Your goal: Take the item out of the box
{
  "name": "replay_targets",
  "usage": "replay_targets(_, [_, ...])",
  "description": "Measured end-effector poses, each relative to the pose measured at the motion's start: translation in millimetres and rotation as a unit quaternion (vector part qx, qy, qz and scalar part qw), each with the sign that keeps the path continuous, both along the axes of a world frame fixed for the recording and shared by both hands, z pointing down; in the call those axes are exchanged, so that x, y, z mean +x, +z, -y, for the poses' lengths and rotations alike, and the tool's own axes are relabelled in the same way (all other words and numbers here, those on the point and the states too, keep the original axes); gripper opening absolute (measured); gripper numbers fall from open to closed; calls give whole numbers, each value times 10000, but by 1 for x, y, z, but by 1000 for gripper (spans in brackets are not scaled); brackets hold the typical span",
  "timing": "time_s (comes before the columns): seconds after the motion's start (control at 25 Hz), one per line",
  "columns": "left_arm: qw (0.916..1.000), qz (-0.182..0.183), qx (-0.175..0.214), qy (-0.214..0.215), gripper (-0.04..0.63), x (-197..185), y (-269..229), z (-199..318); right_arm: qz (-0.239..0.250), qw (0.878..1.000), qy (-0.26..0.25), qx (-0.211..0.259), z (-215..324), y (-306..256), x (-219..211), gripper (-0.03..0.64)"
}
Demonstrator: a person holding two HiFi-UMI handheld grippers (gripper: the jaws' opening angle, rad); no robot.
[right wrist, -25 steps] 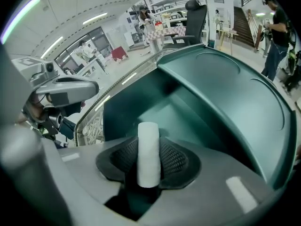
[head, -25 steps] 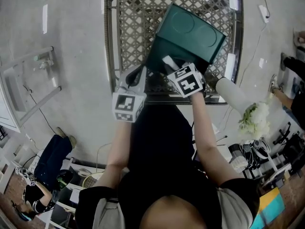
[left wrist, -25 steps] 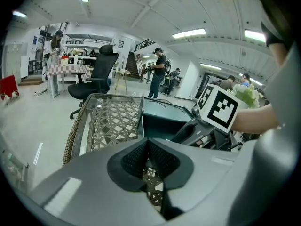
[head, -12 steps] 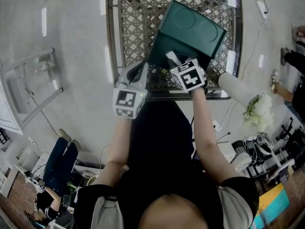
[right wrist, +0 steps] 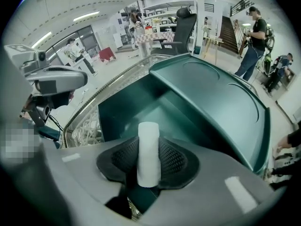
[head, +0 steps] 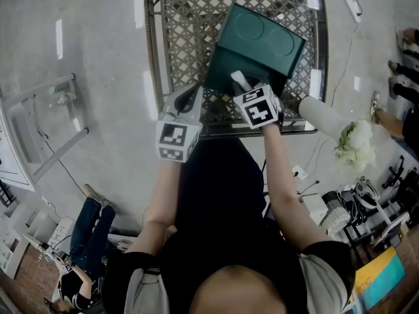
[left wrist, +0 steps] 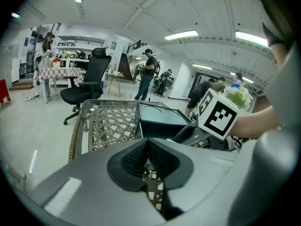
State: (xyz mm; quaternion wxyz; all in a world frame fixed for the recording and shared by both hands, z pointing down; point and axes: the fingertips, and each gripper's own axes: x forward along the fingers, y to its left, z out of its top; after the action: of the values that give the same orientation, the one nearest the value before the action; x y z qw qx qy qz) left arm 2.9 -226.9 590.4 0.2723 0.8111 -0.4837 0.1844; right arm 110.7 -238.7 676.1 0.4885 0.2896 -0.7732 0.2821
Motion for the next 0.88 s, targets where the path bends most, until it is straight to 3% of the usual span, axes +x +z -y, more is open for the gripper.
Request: replay_targets(0.88, [9989, 45, 270, 373, 8, 3, -32, 2, -43, 9988, 221, 440, -2, -46, 5, 127])
